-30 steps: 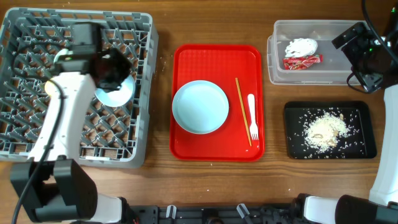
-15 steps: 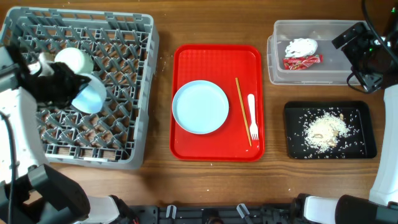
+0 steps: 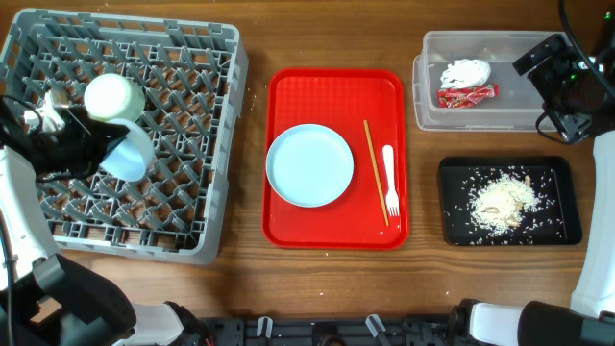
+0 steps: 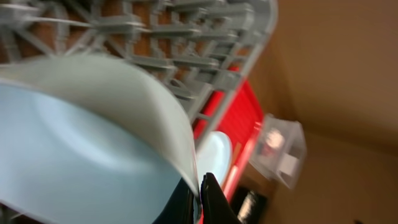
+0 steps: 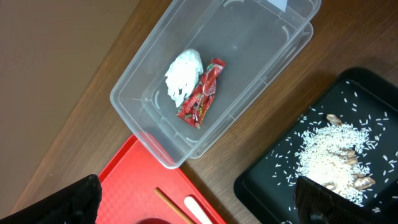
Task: Sort waste into correct bins and load items into the dishwasher rack
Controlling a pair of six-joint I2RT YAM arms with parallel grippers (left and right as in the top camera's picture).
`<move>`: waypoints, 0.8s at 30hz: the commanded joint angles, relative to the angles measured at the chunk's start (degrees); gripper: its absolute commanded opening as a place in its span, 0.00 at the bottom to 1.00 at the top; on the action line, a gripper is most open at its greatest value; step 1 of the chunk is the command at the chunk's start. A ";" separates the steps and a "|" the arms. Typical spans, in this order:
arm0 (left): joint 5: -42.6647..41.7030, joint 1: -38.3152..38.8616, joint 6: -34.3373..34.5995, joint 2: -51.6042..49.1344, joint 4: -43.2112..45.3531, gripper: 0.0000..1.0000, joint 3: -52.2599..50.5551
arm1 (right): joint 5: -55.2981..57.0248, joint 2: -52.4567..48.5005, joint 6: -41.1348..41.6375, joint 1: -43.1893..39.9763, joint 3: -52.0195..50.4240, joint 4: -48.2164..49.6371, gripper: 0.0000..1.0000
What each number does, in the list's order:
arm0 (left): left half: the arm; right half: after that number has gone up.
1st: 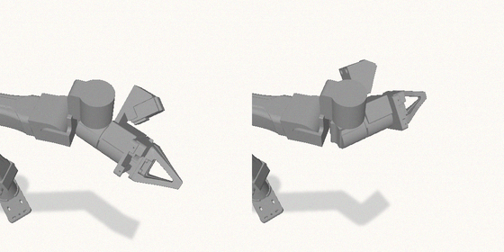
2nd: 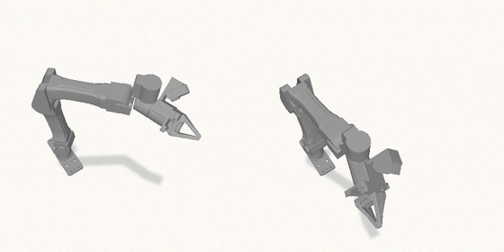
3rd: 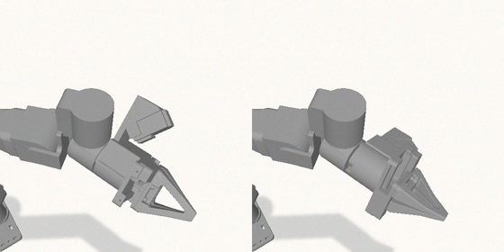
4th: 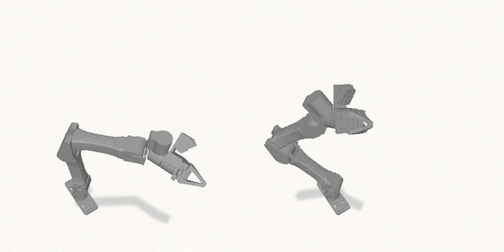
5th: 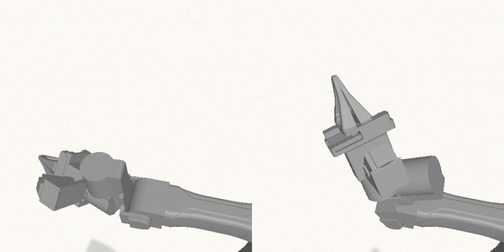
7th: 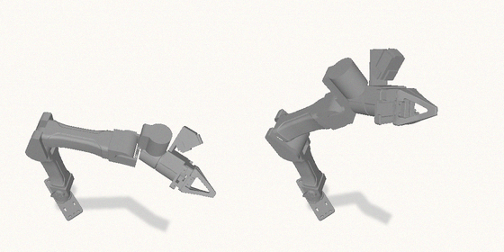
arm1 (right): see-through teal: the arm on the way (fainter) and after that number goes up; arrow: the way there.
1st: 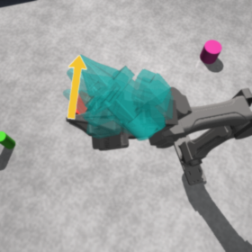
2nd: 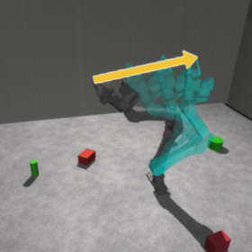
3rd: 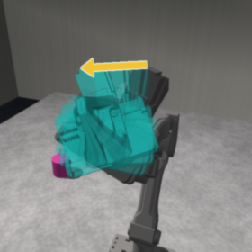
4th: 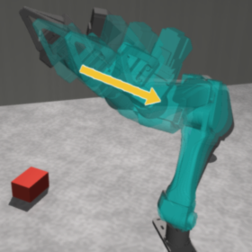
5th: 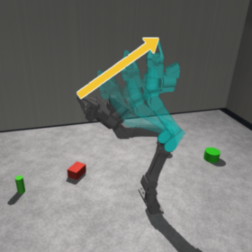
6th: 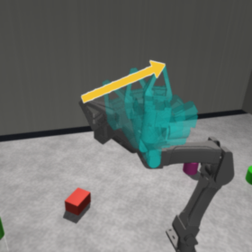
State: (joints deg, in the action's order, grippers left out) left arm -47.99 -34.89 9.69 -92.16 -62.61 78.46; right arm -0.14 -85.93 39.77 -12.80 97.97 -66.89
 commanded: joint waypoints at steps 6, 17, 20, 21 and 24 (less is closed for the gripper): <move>-14.99 -0.28 -7.91 -0.74 0.17 0.04 -0.57 | 0.07 -0.37 -0.63 0.02 -0.11 0.00 1.00; -6.03 1.38 -12.98 -1.46 -1.97 0.05 -0.90 | 0.07 -0.37 -0.61 0.02 -0.11 0.00 1.00; 6.25 6.10 -11.37 -1.49 0.90 0.04 -0.90 | 0.09 -0.37 -0.61 0.02 -0.11 0.02 1.00; 9.42 7.43 -9.88 -1.49 1.46 0.04 -0.90 | 0.07 -0.37 -0.63 0.02 -0.11 0.02 1.00; 21.57 11.52 -3.50 -1.49 3.91 0.04 -0.90 | 0.09 -0.37 -0.63 0.02 -0.11 0.00 1.00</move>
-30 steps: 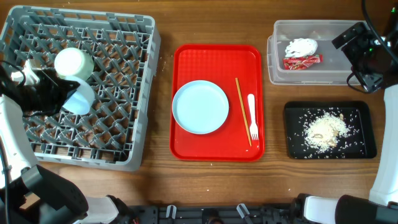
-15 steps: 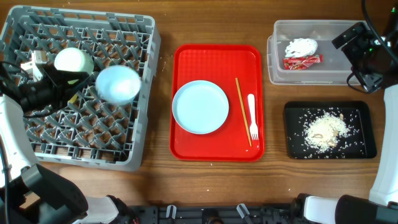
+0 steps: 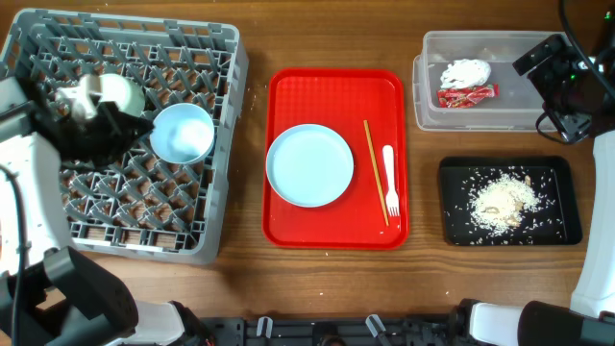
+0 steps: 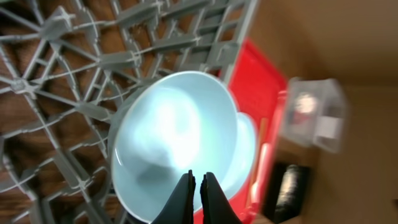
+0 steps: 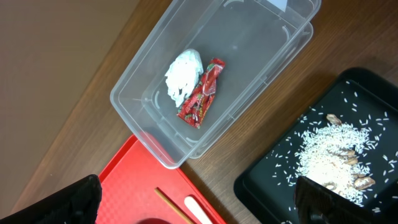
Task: Sort waste into correct bins and load items into the dishwasher rack
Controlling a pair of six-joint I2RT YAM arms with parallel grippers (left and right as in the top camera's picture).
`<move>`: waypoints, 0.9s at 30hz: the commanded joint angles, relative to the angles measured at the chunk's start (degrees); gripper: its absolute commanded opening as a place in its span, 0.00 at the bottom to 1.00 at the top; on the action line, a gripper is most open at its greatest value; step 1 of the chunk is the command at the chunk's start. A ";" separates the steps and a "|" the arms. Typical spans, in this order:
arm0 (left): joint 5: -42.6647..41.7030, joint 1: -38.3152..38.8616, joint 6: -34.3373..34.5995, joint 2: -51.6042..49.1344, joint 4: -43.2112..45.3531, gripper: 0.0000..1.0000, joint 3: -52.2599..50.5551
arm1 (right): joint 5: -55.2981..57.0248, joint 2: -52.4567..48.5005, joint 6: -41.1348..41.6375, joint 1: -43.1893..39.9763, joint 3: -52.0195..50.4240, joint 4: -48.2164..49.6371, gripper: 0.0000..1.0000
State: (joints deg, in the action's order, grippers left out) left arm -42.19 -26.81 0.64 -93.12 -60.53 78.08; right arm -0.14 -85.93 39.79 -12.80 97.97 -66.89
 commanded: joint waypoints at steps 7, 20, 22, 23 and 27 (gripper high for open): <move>21.44 8.48 7.98 -3.21 3.39 0.04 -0.52 | 0.07 -0.37 -0.66 0.02 -0.11 0.00 1.00; 28.83 8.44 10.32 -7.50 4.33 0.04 -0.52 | 0.07 -0.37 -0.66 0.02 -0.11 0.00 1.00; 29.64 7.89 10.36 -7.50 4.44 0.04 -0.52 | 0.09 -0.37 -0.66 0.02 -0.11 0.02 1.00; 30.47 7.63 10.60 -7.50 4.46 0.04 -0.52 | 0.07 -0.37 -0.66 0.02 -0.11 0.00 1.00; 32.48 7.13 12.02 -7.52 4.66 0.04 -0.52 | 0.09 -0.37 -0.63 0.02 -0.11 0.00 1.00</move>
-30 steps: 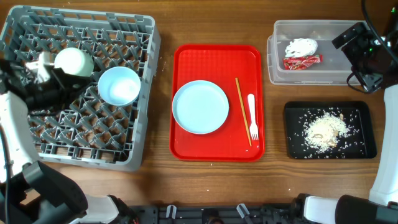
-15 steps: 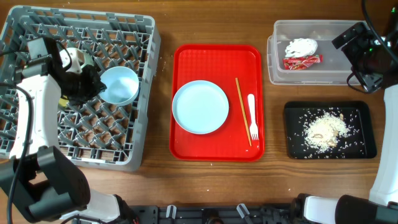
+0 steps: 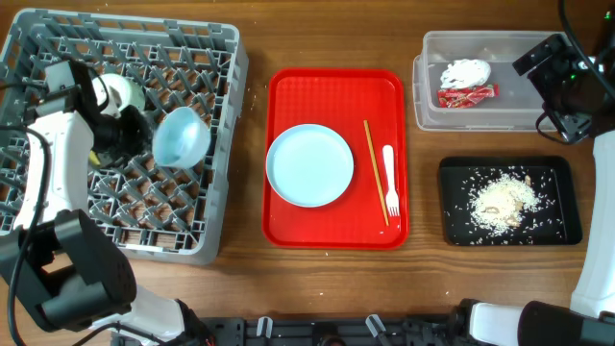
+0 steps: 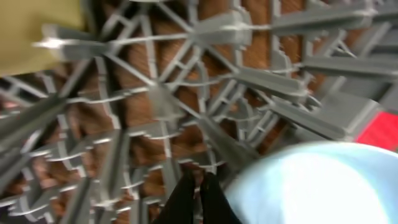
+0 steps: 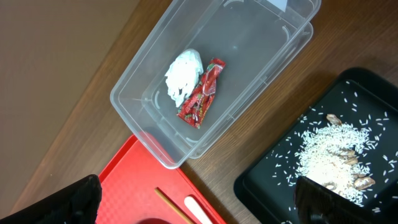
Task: Sort waste into correct bins and load items into the dishwasher rack
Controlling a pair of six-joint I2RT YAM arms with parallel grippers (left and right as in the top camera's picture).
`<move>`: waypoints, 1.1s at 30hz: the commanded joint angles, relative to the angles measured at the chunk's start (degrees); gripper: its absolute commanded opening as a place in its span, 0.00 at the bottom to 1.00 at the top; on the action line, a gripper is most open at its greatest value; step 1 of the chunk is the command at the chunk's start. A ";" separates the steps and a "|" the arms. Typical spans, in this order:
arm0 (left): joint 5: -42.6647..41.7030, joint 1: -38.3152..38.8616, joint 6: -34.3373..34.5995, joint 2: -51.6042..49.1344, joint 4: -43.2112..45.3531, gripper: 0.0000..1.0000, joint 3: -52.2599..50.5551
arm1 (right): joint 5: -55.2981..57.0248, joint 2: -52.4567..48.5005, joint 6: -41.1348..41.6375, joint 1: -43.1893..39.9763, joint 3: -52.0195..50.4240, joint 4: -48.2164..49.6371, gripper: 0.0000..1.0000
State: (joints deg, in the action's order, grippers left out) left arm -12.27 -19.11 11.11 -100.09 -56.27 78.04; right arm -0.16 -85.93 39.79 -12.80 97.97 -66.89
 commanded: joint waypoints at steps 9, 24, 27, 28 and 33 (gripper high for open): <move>2.32 0.00 1.62 -0.55 3.91 0.04 -5.55 | 0.09 -0.37 -0.66 0.02 -0.11 0.00 1.00; 2.29 0.28 6.32 18.60 0.33 0.25 -1.42 | 0.09 -0.37 -0.63 0.02 -0.11 0.00 1.00; 1.05 1.25 6.34 18.64 -0.66 0.24 -1.42 | 0.09 -0.37 -0.66 0.02 -0.11 0.00 1.00; -0.26 1.60 6.34 18.36 -0.90 0.24 -1.42 | 0.09 -0.37 -0.66 0.02 -0.11 0.00 1.00; -5.07 4.28 6.25 16.37 -0.98 0.04 -2.08 | 0.11 -0.37 -0.66 0.02 -0.11 0.00 1.00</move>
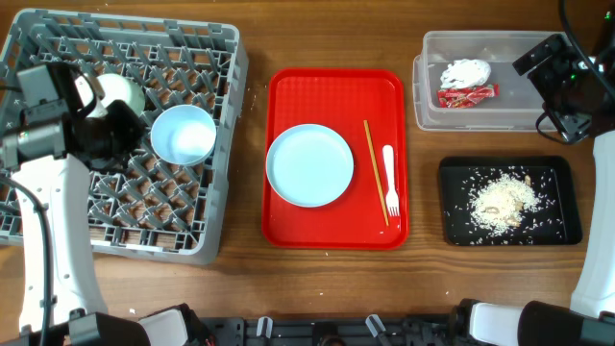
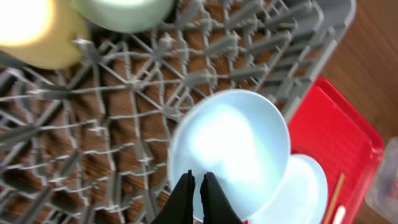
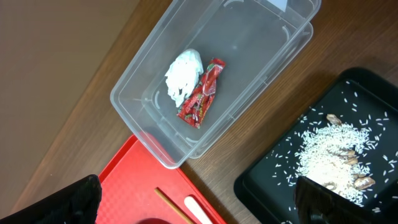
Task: Sort waste into correct bins and load items into the dishwasher rack
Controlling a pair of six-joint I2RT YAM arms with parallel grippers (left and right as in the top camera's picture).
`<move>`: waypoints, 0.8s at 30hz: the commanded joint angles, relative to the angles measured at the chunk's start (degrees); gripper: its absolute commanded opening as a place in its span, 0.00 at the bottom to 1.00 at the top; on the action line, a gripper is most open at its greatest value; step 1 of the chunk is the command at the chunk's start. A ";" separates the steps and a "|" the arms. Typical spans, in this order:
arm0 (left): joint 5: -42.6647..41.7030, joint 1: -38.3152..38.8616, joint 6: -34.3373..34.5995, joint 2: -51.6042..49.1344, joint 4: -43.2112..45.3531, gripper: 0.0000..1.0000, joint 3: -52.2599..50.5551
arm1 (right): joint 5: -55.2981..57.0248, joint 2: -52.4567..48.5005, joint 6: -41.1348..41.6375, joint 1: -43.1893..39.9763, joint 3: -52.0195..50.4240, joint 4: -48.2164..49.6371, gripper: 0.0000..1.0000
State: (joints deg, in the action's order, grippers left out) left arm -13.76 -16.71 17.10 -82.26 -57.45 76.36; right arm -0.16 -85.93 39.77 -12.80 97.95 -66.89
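A light blue bowl (image 1: 184,135) sits mouth up in the grey dishwasher rack (image 1: 192,235). My left gripper (image 2: 199,182) is at the bowl's (image 2: 230,143) left rim, with its fingers shut on the rim. A pale cup (image 1: 117,91) stands in the rack just behind the gripper. On the red tray (image 1: 288,226) lie a light blue plate (image 1: 309,165), a wooden chopstick (image 1: 375,171) and a white fork (image 1: 389,180). My right gripper (image 3: 199,200) hangs open, with nothing in it, above the clear bin (image 3: 211,87) at the back right.
The clear bin (image 1: 428,106) holds a crumpled tissue (image 1: 465,72) and a red wrapper (image 1: 468,94). In front of it a black tray (image 1: 456,226) carries scattered rice (image 1: 504,197). The wrapper (image 3: 200,96) and rice (image 3: 329,155) also show under the right wrist.
The bowl was tipped on its side in the rack and now sits mouth up. My left wrist camera now views the rack from higher up. The right arm has not moved.
My left gripper held the bowl tilted over the rack's left part beside the cup. Then the bowl was mouth up further right, then tipped sideways, and now it is mouth up again in the same place. The right gripper stayed open above the bin.
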 commanded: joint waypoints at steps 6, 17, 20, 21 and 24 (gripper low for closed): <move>-3.28 3.80 0.07 -6.03 1.46 0.04 -0.39 | 0.11 -0.37 -0.61 0.02 -0.09 0.00 1.00; -0.35 -0.11 -0.31 -13.68 0.87 0.04 -0.39 | 0.09 -0.37 -0.63 0.02 -0.09 0.00 1.00; -3.48 -0.24 -2.32 -15.69 0.90 0.04 -0.39 | 0.09 -0.37 -0.63 0.02 -0.09 0.00 1.00; -3.58 -0.20 -2.29 -16.37 0.94 0.04 -0.39 | 0.09 -0.37 -0.61 0.02 -0.09 0.00 1.00; -3.56 -0.20 -1.66 -17.90 1.16 0.04 -0.39 | 0.09 -0.37 -0.61 0.02 -0.09 0.00 1.00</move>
State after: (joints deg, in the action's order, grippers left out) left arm -16.05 -16.84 16.36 -98.37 -56.51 76.36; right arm -0.16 -85.93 39.77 -12.80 97.95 -66.89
